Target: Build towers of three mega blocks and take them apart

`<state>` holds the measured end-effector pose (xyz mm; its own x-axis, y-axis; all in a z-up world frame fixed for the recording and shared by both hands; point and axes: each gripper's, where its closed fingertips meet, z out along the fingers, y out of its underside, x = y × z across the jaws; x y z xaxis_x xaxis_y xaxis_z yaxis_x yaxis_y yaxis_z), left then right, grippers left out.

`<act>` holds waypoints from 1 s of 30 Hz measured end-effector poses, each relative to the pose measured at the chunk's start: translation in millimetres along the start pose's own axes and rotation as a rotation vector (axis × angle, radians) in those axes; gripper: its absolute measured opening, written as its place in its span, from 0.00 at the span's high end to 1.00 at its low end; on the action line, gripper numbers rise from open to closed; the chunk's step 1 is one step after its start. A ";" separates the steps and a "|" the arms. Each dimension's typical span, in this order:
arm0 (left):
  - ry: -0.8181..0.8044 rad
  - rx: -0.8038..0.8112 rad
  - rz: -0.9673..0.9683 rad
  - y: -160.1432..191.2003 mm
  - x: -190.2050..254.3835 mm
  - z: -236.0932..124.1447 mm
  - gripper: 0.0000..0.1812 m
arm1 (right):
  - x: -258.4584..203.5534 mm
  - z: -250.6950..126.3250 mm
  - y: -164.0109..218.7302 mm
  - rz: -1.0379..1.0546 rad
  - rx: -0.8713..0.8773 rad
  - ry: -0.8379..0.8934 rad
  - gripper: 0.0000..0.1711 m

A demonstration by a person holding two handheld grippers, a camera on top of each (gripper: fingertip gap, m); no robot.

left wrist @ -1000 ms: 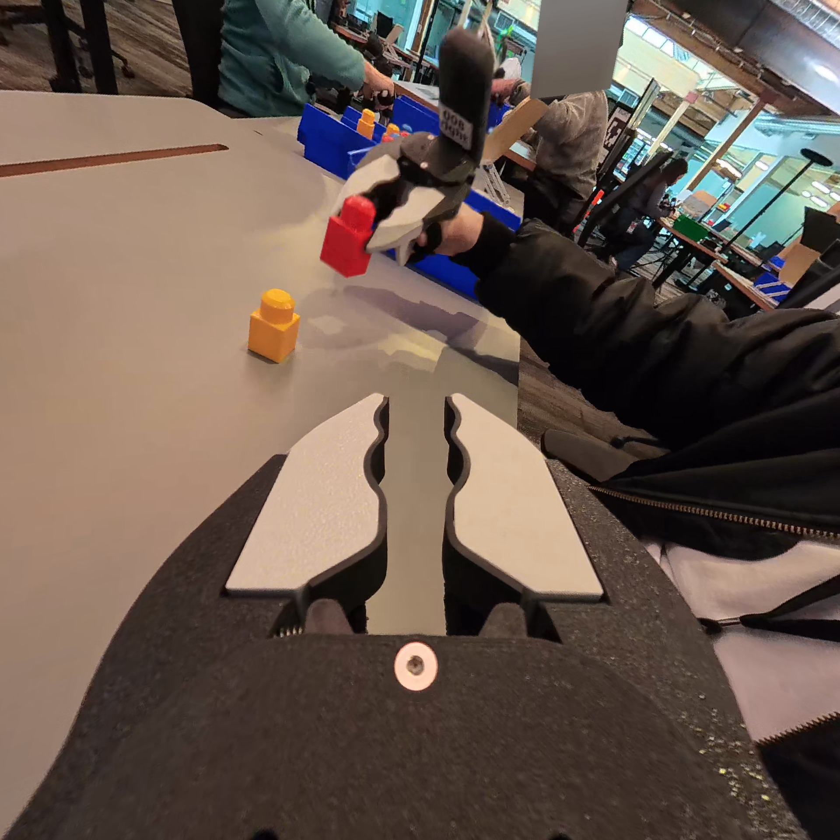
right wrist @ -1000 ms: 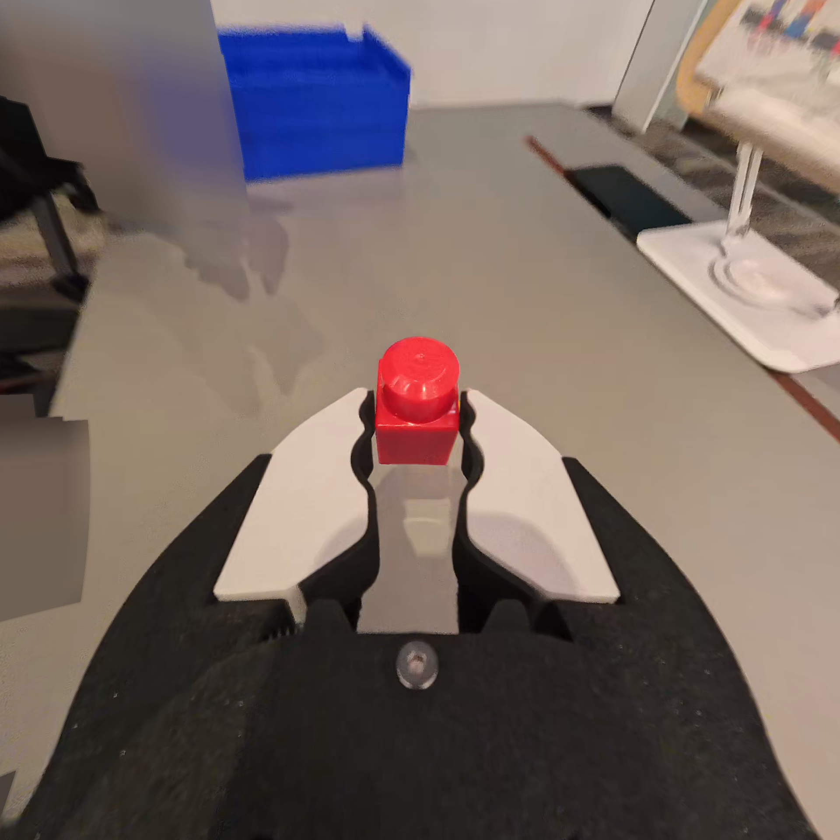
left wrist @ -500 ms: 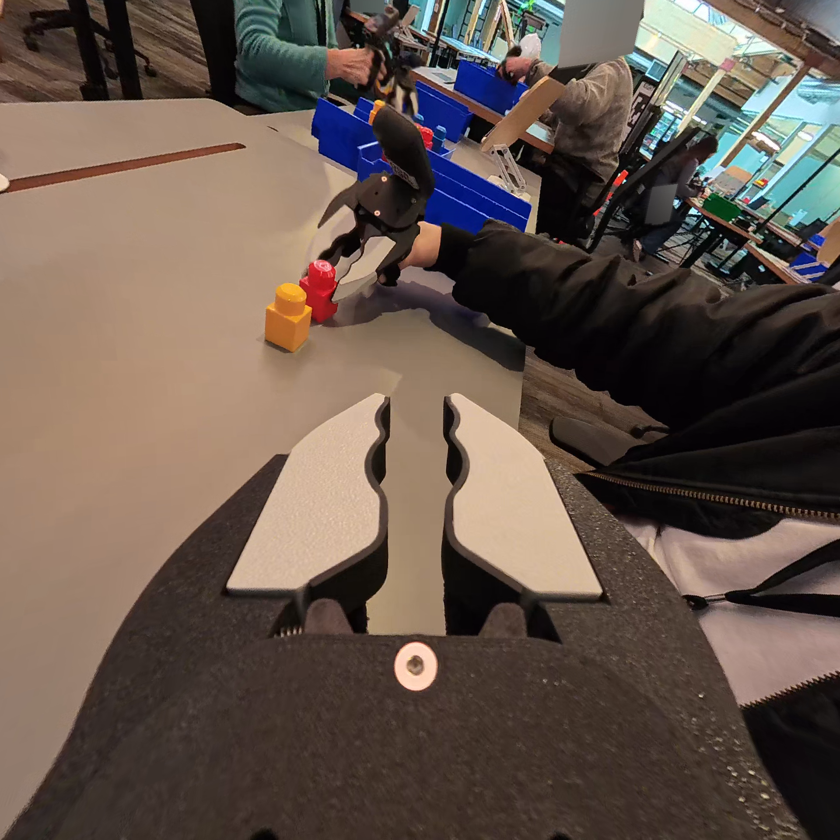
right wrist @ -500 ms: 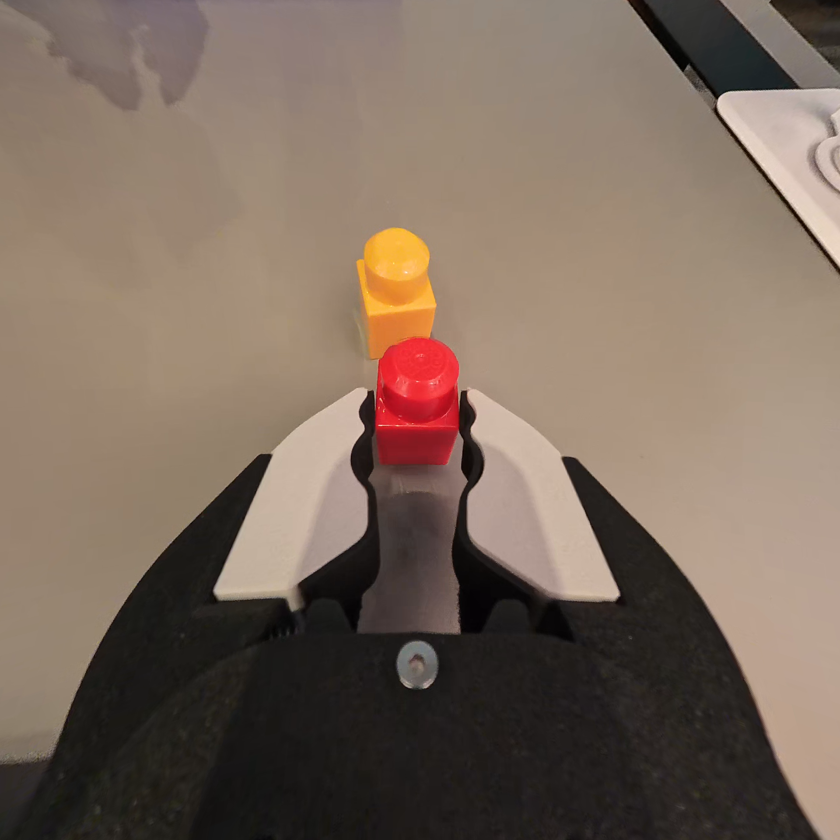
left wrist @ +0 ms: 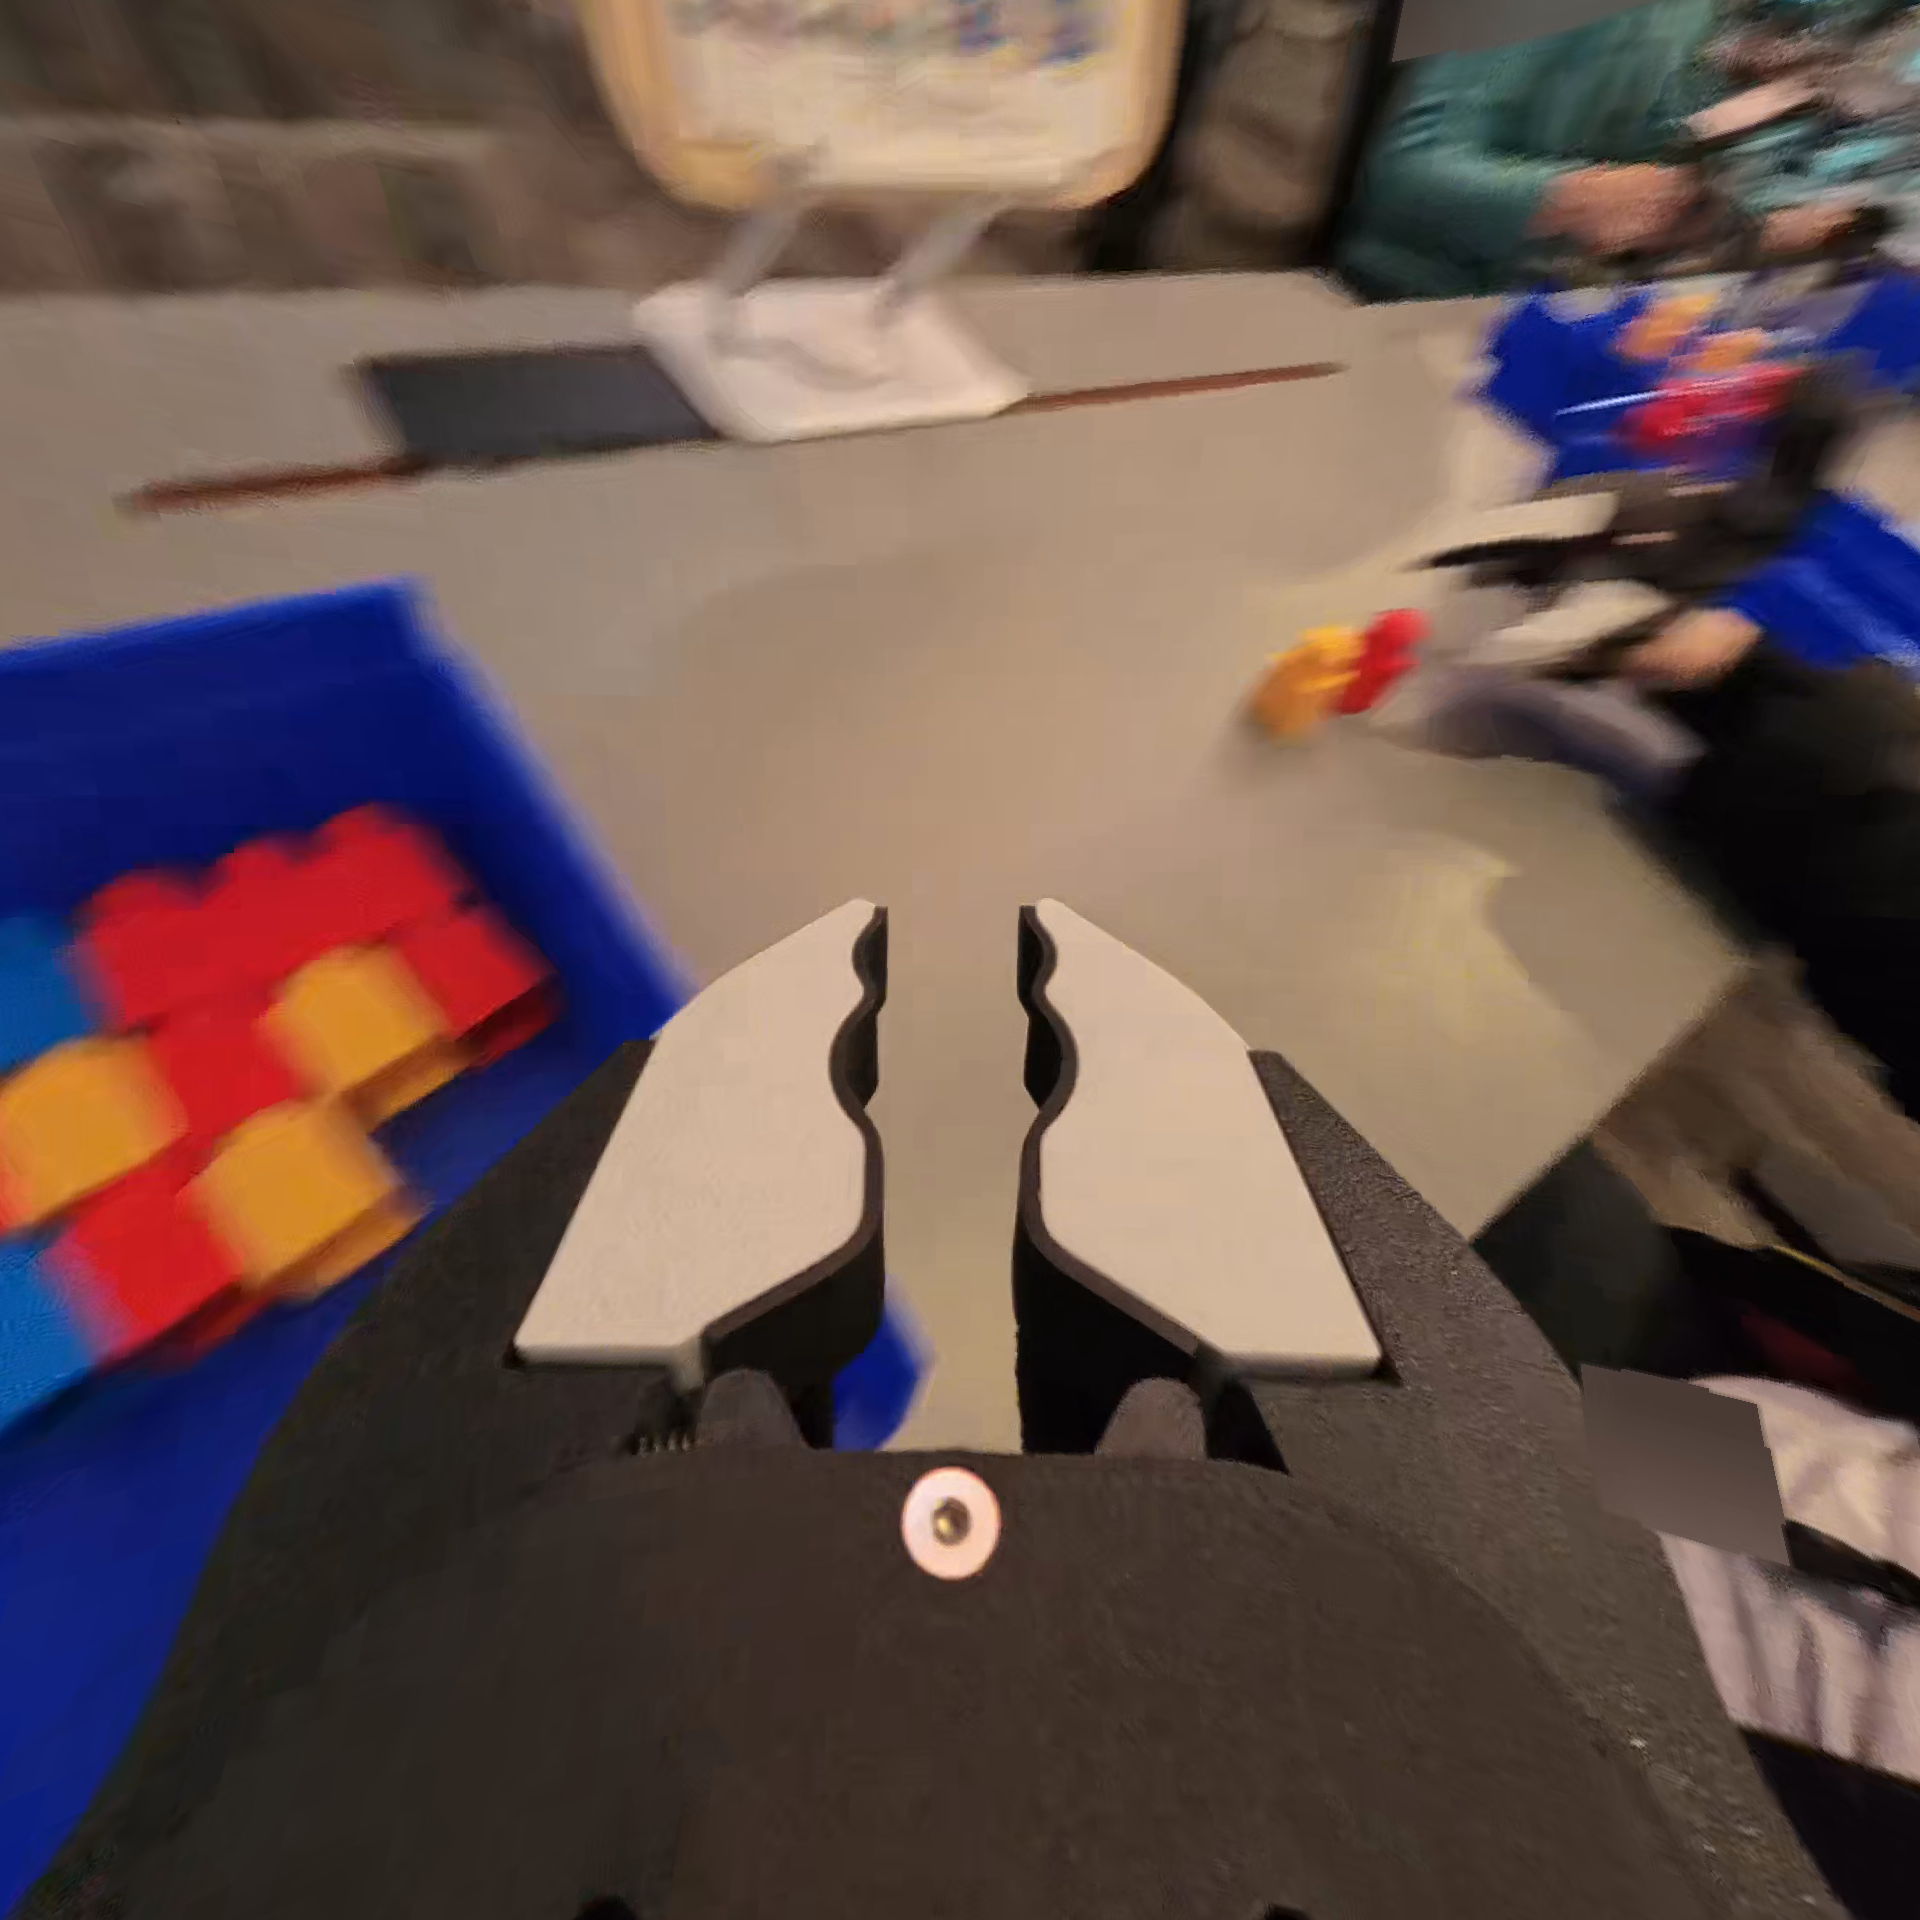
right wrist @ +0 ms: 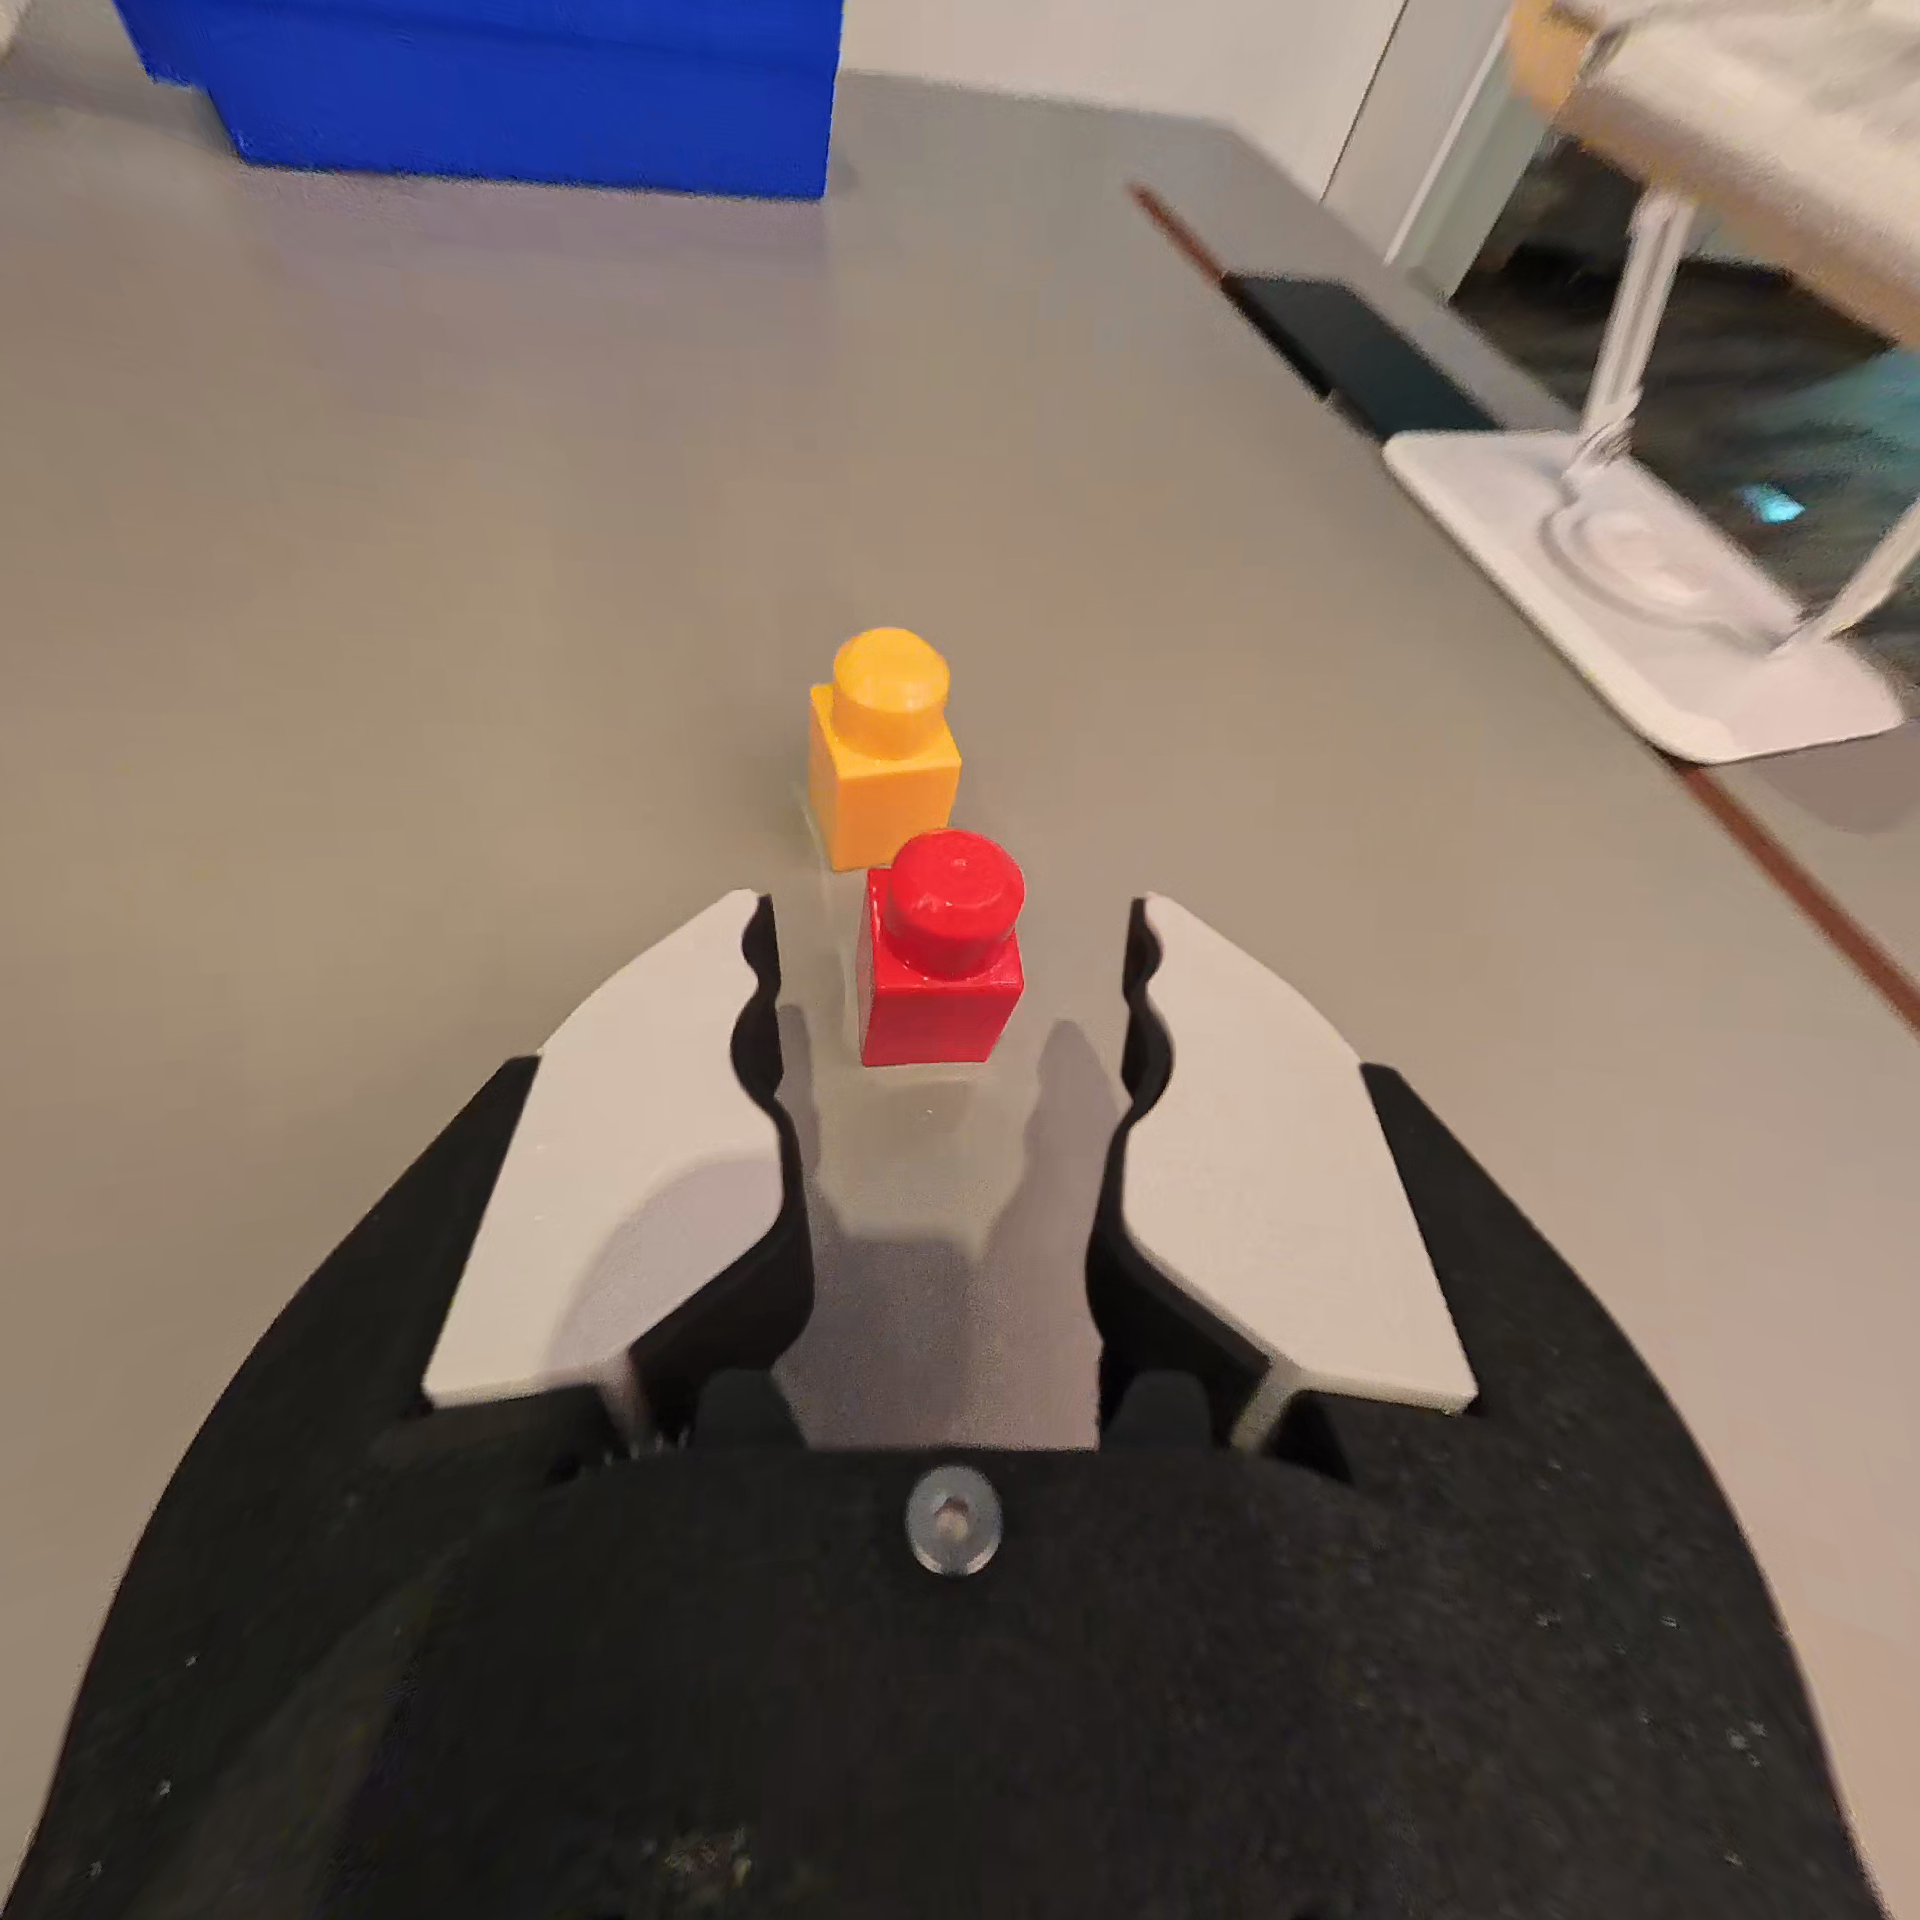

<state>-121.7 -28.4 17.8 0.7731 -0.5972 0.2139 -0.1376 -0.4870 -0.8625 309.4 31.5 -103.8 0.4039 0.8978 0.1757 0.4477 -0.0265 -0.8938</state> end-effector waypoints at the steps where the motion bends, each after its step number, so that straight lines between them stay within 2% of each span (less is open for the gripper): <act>1: -0.090 -0.073 -0.049 9.8 -28.9 -10.3 0.87 | -0.8 -6.0 -4.5 -0.012 0.022 0.020 0.64; 3: -0.231 -0.213 -0.123 29.5 -78.0 -22.4 0.87 | -2.6 -15.2 -12.0 -0.021 0.061 0.048 0.64; 5: -0.292 -0.327 -0.209 47.2 -107.8 -20.8 0.86 | -4.2 -20.8 -18.7 -0.011 0.097 0.059 0.64; 9: -0.303 -0.559 -0.415 80.7 -132.7 4.1 0.83 | -5.5 -24.7 -21.1 0.007 0.123 0.073 0.65; 14: -0.422 -0.724 -0.382 94.2 -155.0 28.6 0.78 | -9.7 -24.1 -13.7 0.033 0.119 0.055 0.65; 22: -0.591 -0.814 -0.259 99.6 -176.2 39.3 0.75 | -16.9 -26.2 -18.2 0.030 0.144 0.012 0.67; 30: -0.589 -0.841 -0.217 110.9 -165.1 40.0 0.71 | -16.8 -28.8 -19.0 0.043 0.167 0.000 0.68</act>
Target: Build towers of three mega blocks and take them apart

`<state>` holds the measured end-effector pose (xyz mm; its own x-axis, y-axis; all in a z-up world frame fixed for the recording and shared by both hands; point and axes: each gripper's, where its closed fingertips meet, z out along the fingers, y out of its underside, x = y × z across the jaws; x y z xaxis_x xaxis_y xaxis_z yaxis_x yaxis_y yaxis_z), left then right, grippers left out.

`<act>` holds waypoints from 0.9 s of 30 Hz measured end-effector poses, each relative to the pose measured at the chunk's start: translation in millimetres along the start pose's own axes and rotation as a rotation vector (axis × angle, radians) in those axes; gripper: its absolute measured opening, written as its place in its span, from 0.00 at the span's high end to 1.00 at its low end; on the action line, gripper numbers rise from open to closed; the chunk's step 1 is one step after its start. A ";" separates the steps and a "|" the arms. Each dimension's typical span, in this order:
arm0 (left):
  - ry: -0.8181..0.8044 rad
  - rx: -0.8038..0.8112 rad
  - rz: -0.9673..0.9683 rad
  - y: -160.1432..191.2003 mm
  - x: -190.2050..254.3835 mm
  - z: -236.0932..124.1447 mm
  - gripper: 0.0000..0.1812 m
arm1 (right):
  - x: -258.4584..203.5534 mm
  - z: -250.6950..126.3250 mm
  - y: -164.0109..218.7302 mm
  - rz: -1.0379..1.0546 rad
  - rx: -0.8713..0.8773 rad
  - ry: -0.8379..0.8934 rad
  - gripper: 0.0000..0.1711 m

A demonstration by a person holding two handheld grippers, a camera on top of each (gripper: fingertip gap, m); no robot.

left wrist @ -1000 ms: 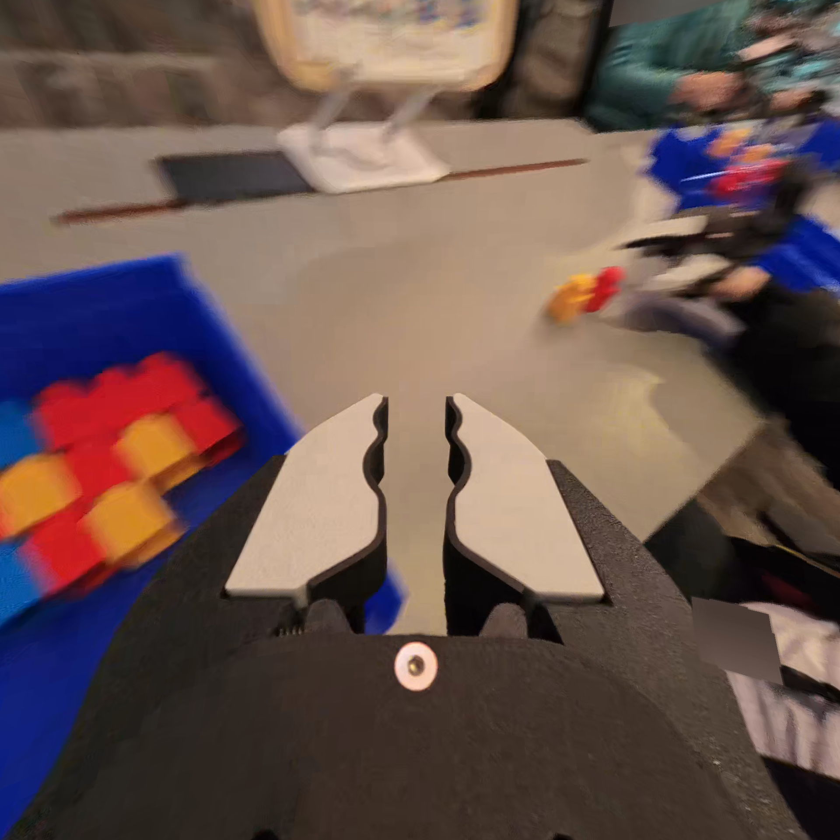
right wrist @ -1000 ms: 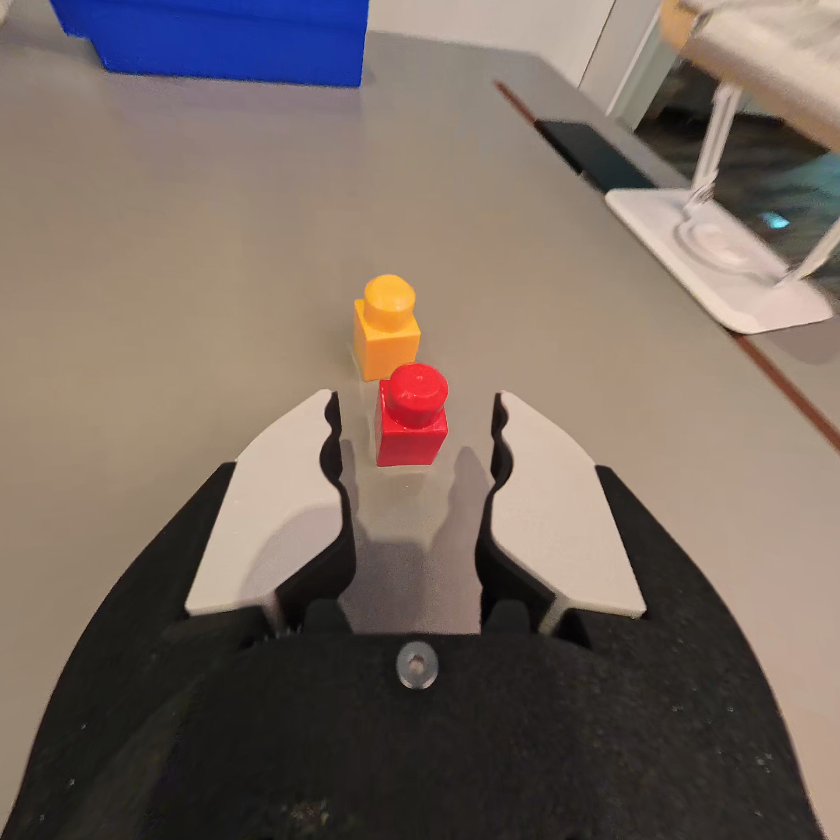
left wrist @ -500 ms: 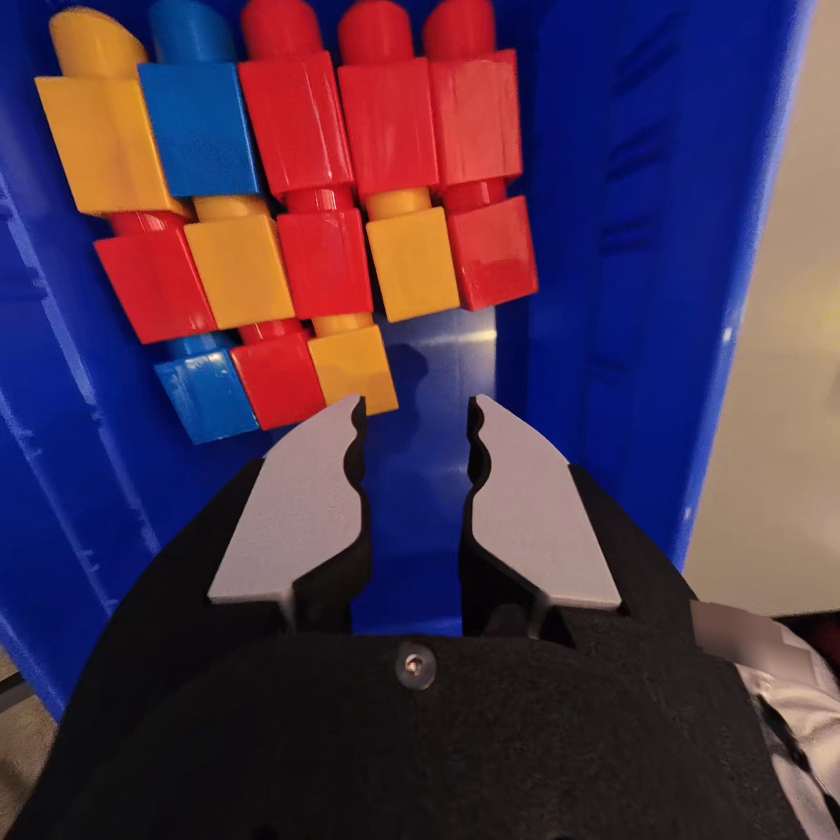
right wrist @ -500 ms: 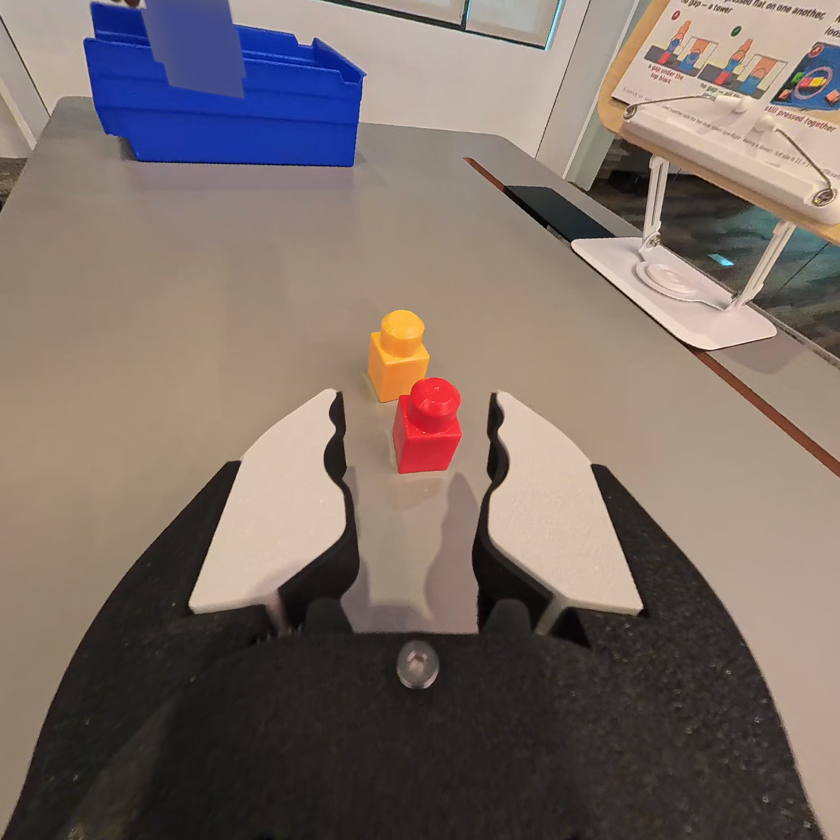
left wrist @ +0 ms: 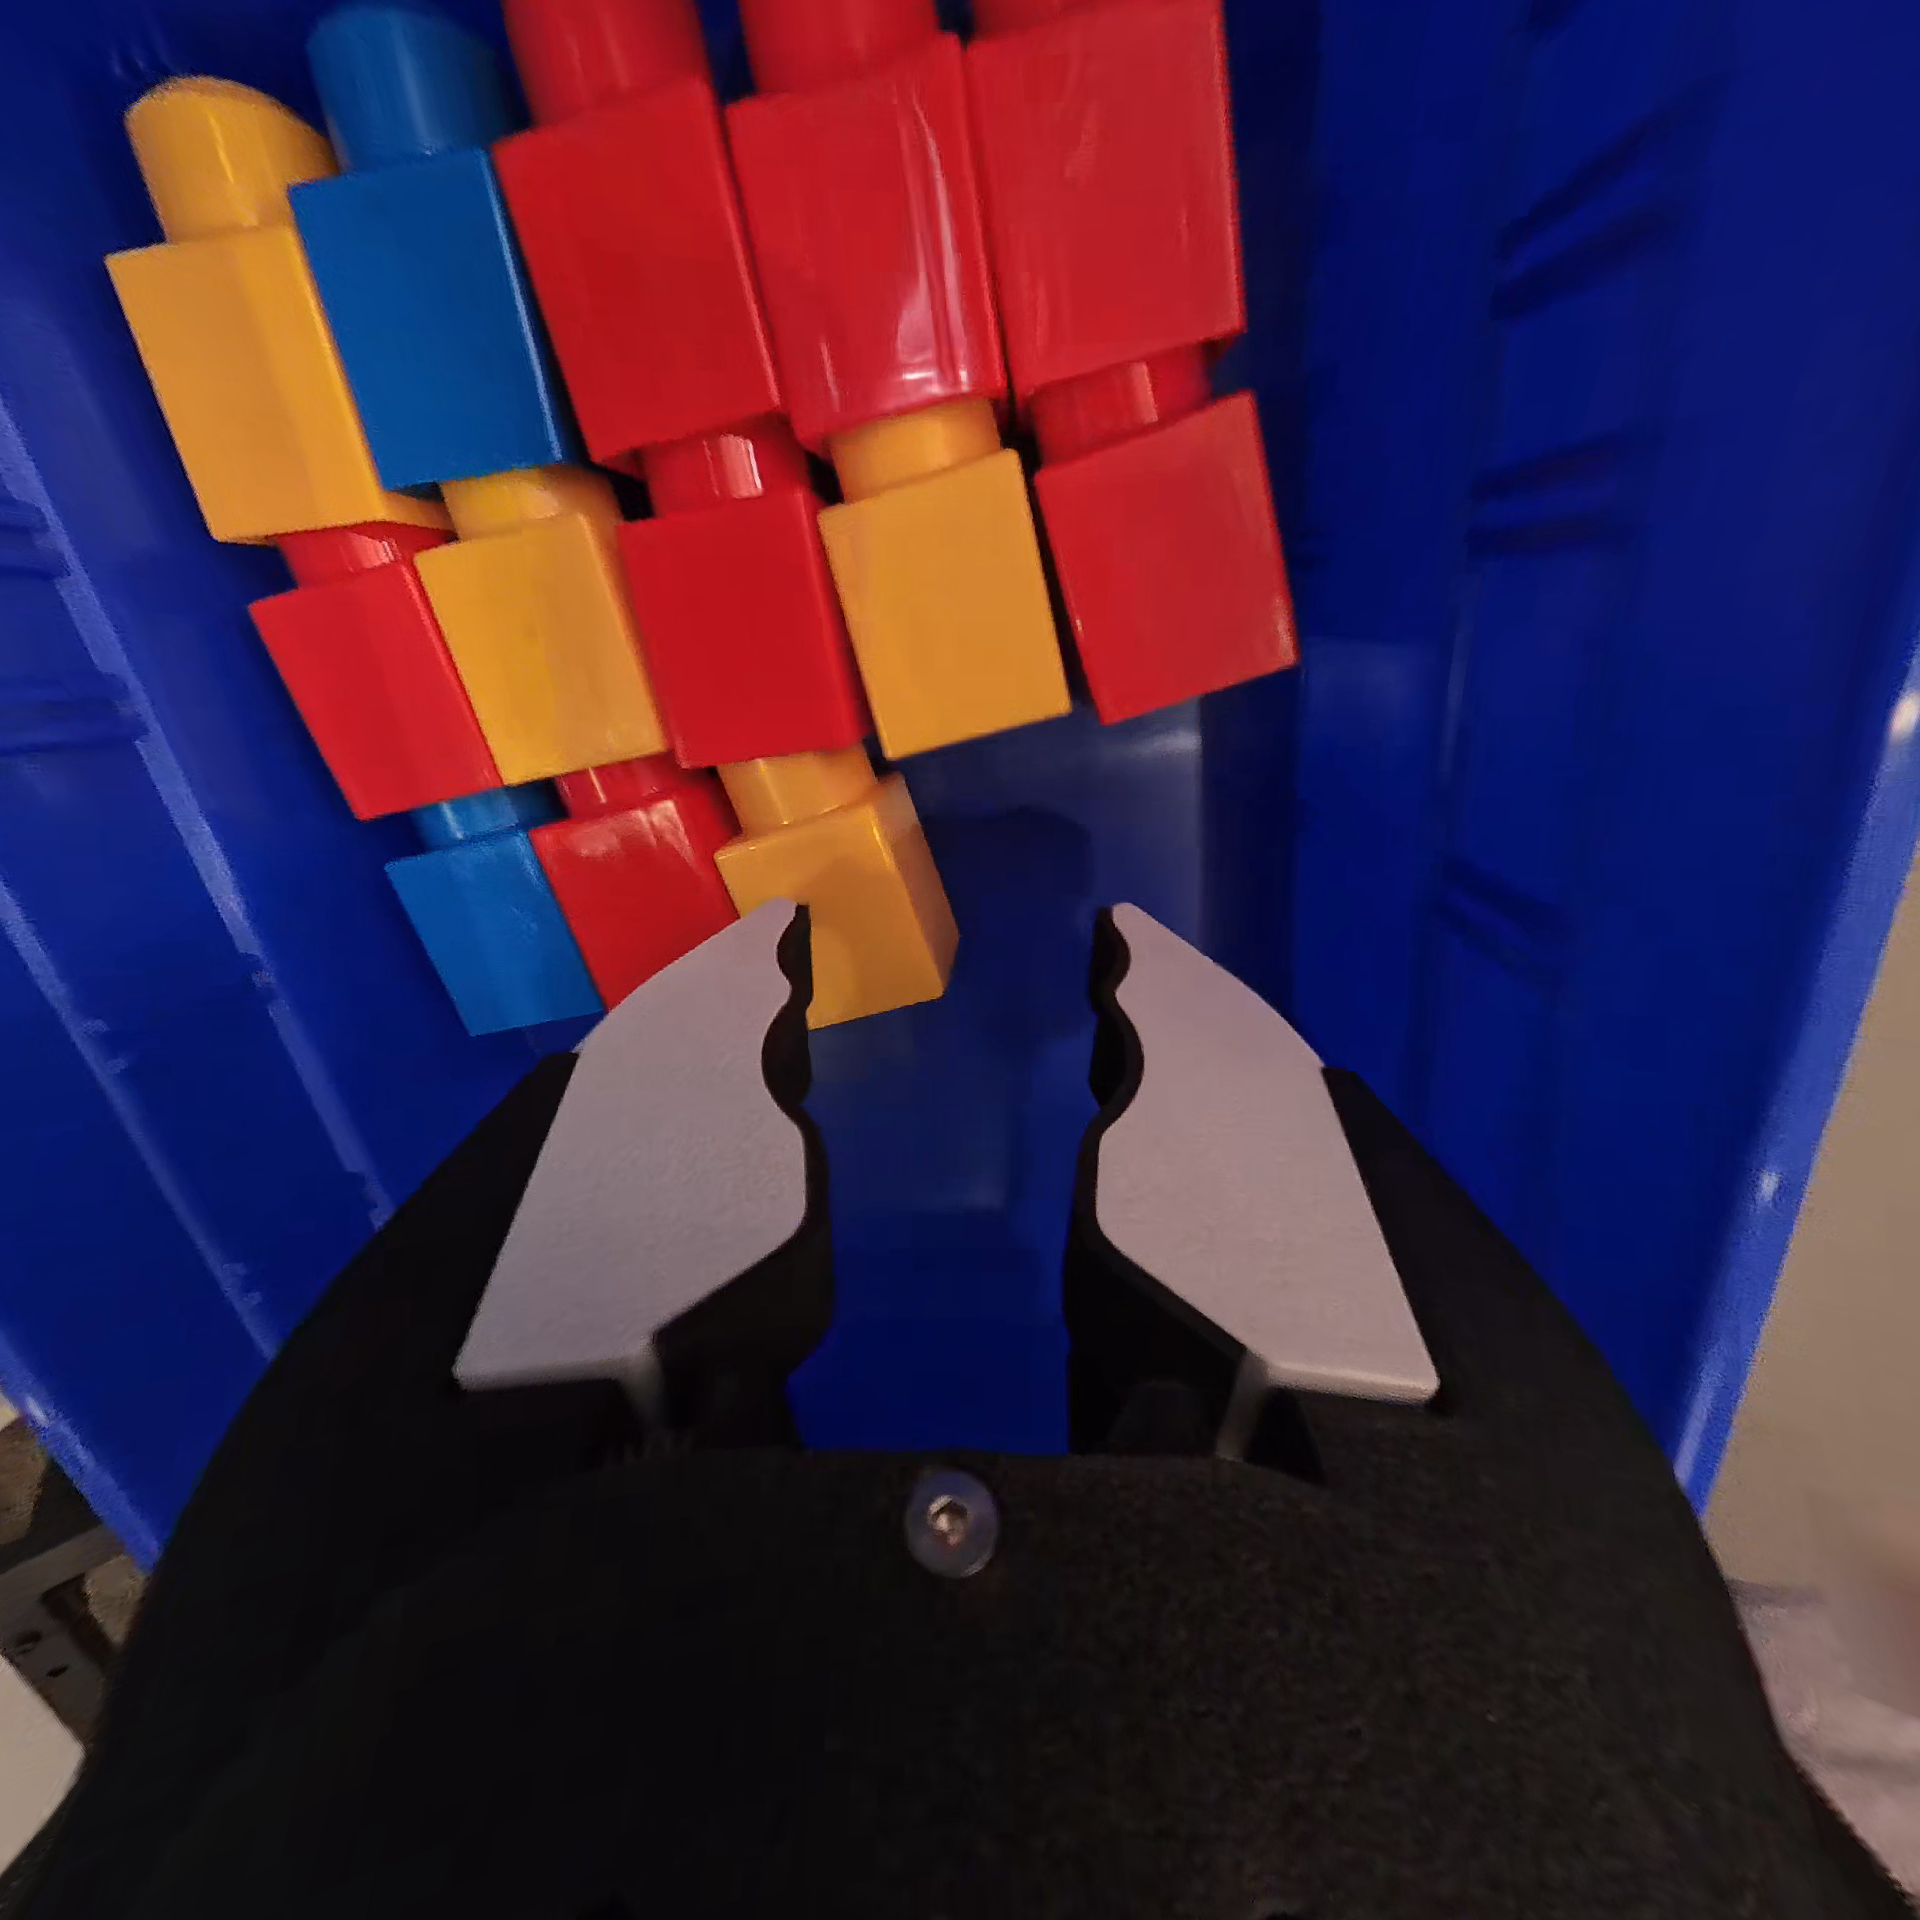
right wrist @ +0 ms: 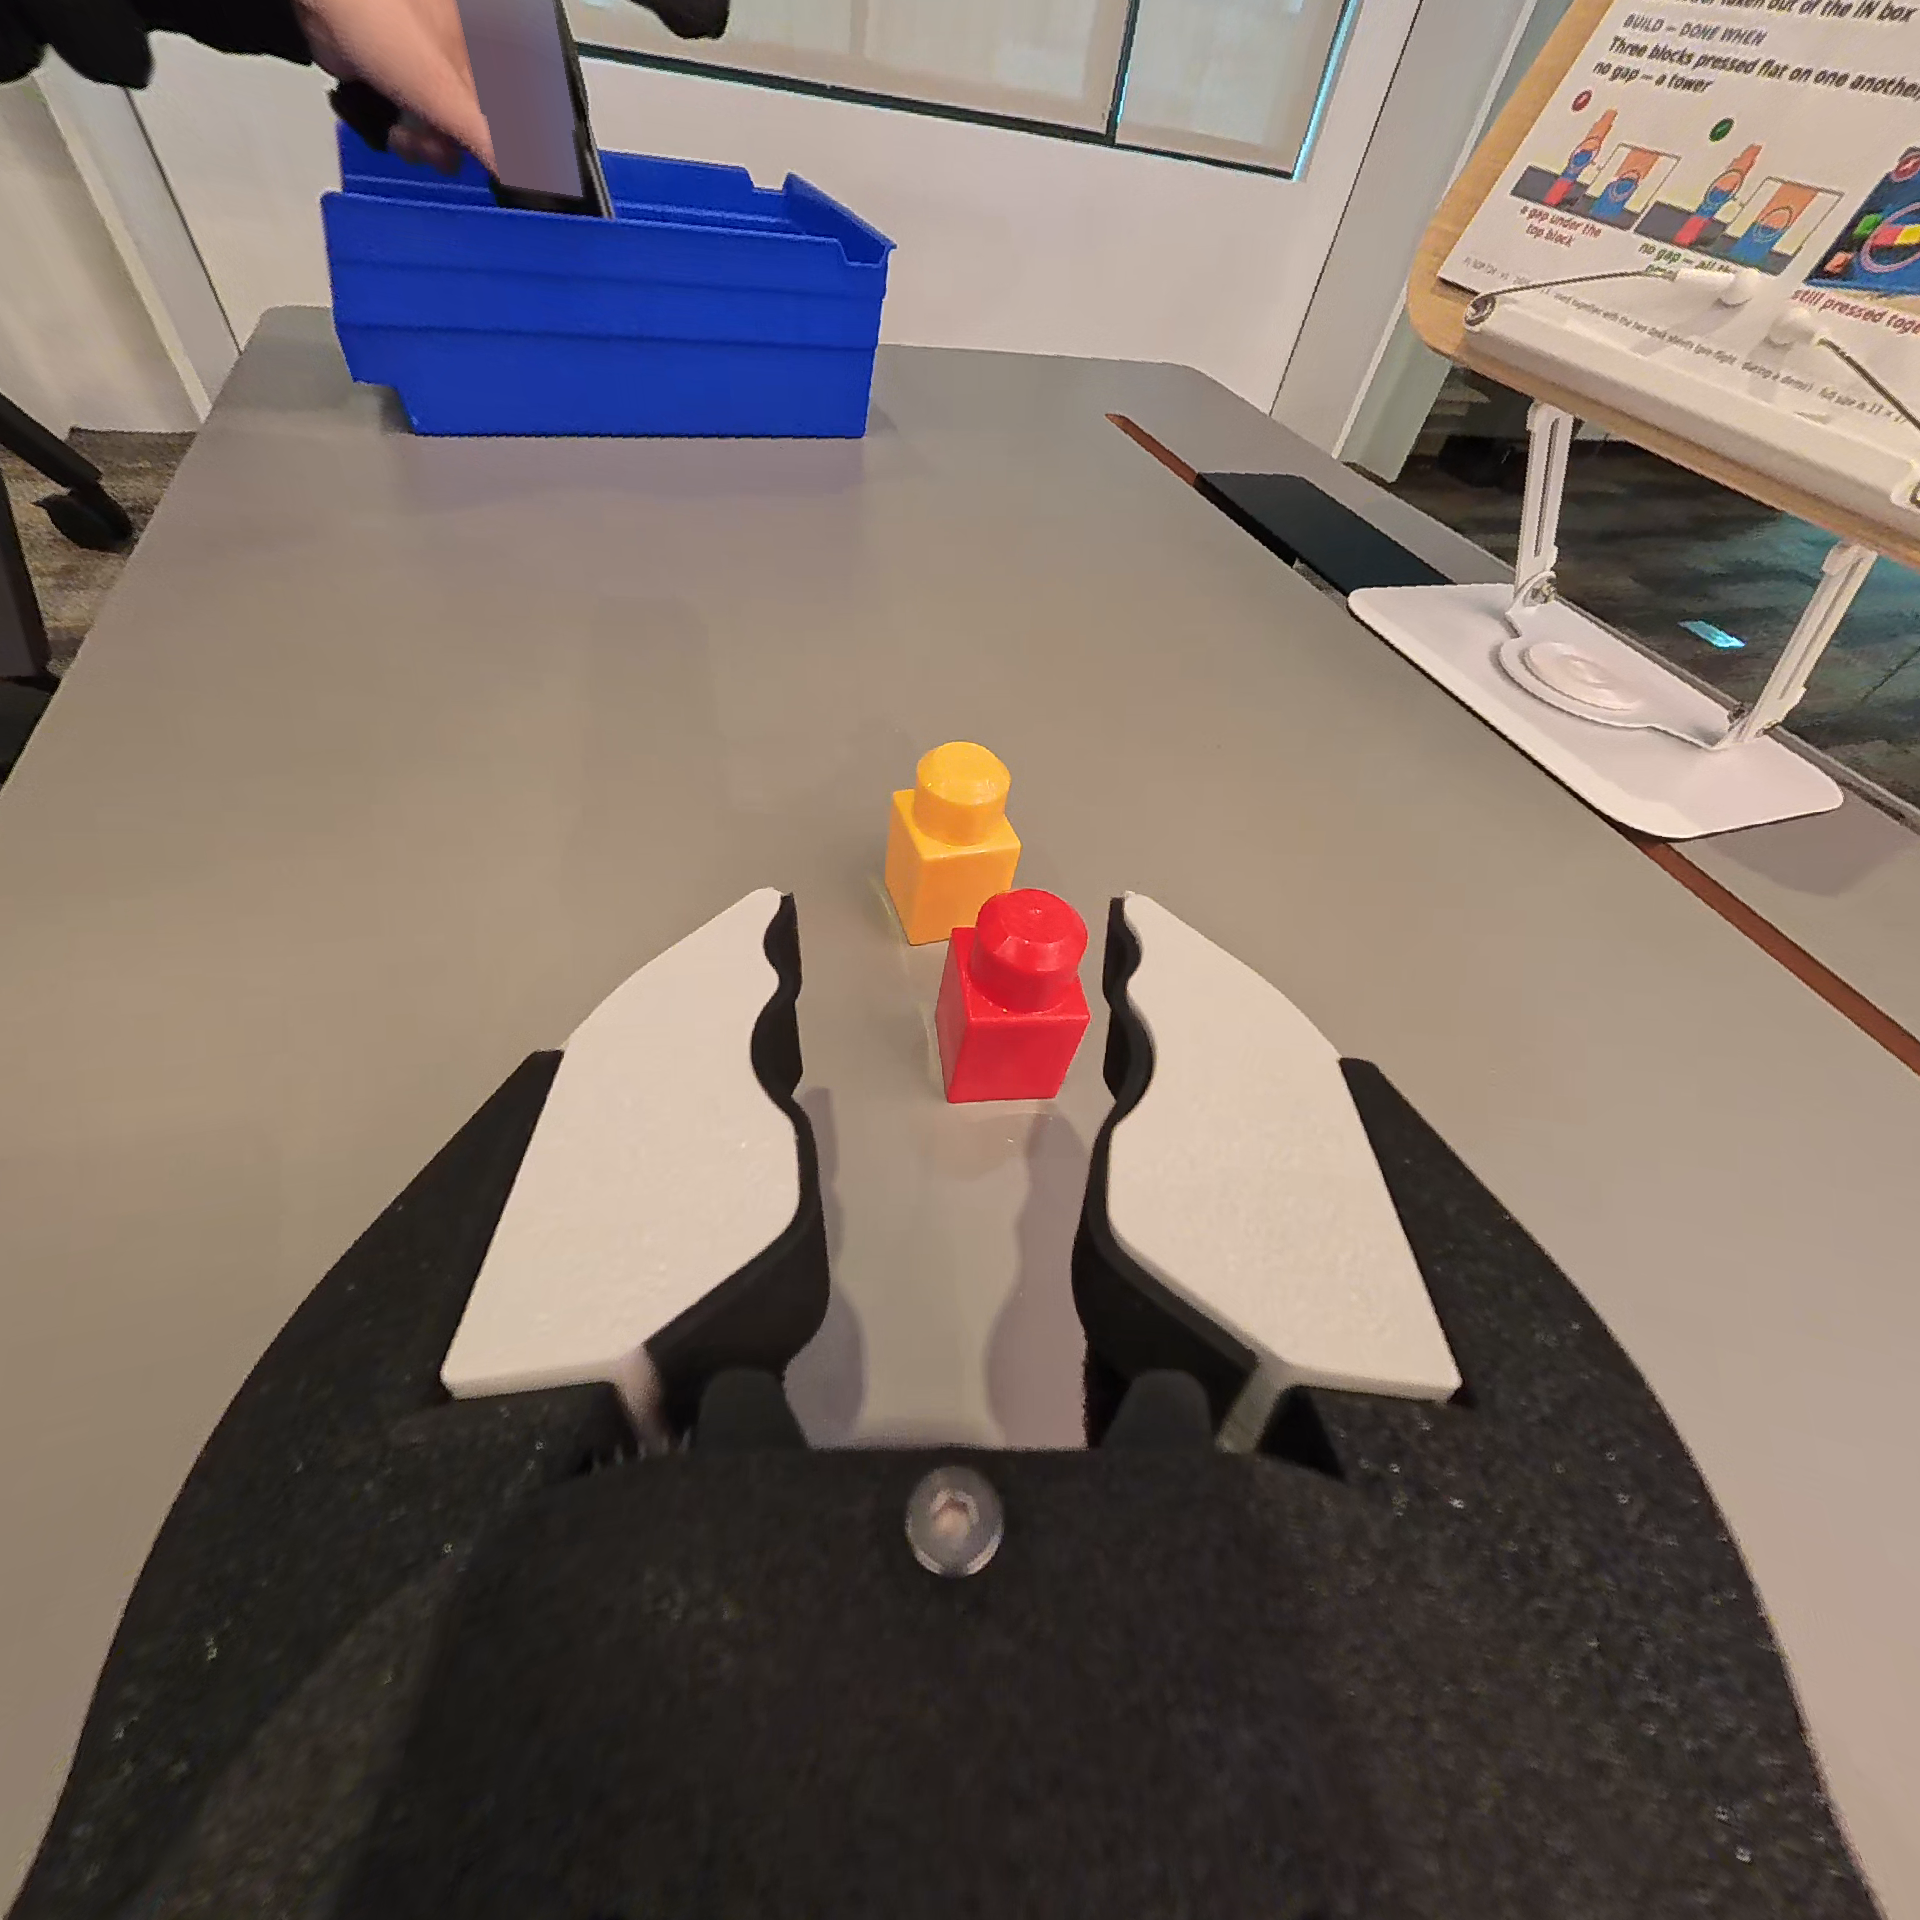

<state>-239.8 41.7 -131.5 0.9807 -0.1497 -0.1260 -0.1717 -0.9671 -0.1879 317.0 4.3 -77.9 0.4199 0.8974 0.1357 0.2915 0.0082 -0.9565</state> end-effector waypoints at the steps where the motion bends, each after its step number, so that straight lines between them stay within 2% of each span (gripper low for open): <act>1: -0.007 -0.004 0.019 2.2 1.4 -0.3 0.71 | 0.1 -0.2 -0.4 0.000 0.001 -0.001 0.68; 7: -0.042 0.041 -0.015 -2.3 -9.6 -13.4 0.72 | 0.5 -0.6 -2.2 0.002 0.006 0.002 0.68; 13: -0.006 -0.092 -0.111 20.6 -15.5 -4.9 0.67 | 2.0 -1.3 -2.8 0.008 0.010 0.004 0.68; 17: 0.022 -0.120 -0.148 24.3 -13.7 5.9 0.68 | 2.3 -0.7 -1.6 0.012 0.008 0.002 0.68; 21: 0.027 -0.086 -0.178 15.0 -15.2 10.7 0.71 | 1.8 -1.2 -1.9 0.008 0.008 0.002 0.68; 27: -0.003 -0.099 -0.143 20.7 -9.9 16.8 0.78 | 3.4 -2.4 -1.6 0.017 0.016 0.002 0.69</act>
